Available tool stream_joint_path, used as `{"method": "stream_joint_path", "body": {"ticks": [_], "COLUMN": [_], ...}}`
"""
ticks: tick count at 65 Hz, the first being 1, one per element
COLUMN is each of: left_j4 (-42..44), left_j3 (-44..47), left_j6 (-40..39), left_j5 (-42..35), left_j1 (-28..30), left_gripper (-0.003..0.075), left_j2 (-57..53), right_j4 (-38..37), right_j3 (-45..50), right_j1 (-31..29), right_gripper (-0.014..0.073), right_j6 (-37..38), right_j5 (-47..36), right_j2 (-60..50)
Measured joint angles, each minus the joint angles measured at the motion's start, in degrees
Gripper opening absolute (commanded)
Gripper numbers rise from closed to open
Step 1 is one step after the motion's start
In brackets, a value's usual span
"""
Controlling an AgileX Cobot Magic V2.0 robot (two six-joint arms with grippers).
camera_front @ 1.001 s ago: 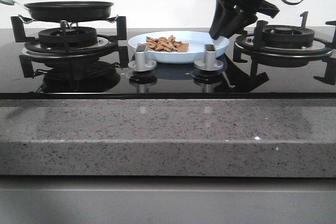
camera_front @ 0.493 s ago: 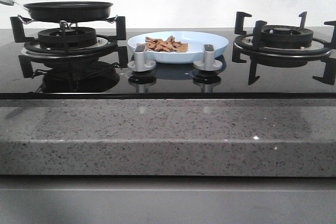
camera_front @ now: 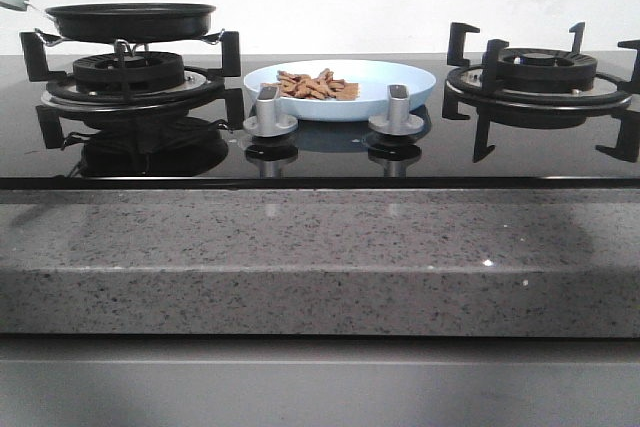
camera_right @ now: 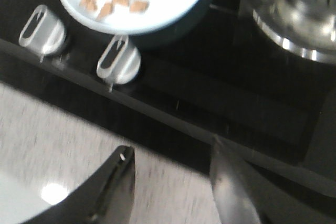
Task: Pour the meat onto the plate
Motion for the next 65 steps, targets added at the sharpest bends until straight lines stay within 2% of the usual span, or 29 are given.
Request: {"method": "stream_joint_path", "body": {"ticks": [20,42,49,59,65], "left_j4": [0.0,0.0,0.0,0.0,0.0], "left_j3": [0.0,0.0,0.0,0.0,0.0], "left_j6": [0.0,0.0,0.0,0.0,0.0], "left_j5": [0.0,0.0,0.0,0.0,0.0], "left_j1": [0.0,0.0,0.0,0.0,0.0], "left_gripper": [0.0494,0.0487,0.0414,0.0239,0.0144], "left_j2": [0.0,0.0,0.0,0.0,0.0], "right_j4": [-0.29,-0.35,-0.35,-0.35,-0.35], "right_j3": [13.05,17.8,17.93,17.93,17.93], "right_j1": [0.0,0.0,0.0,0.0,0.0], "right_gripper": [0.0364,0.0353,0.0258,0.0048,-0.0047], "right_j6": [0.14,0.14,0.14,0.14,0.14], "right_j5": [2.35,3.84,3.99,3.99,4.12], "right_j2": [-16.76,-25.52,-25.65,-25.68,-25.68]}}
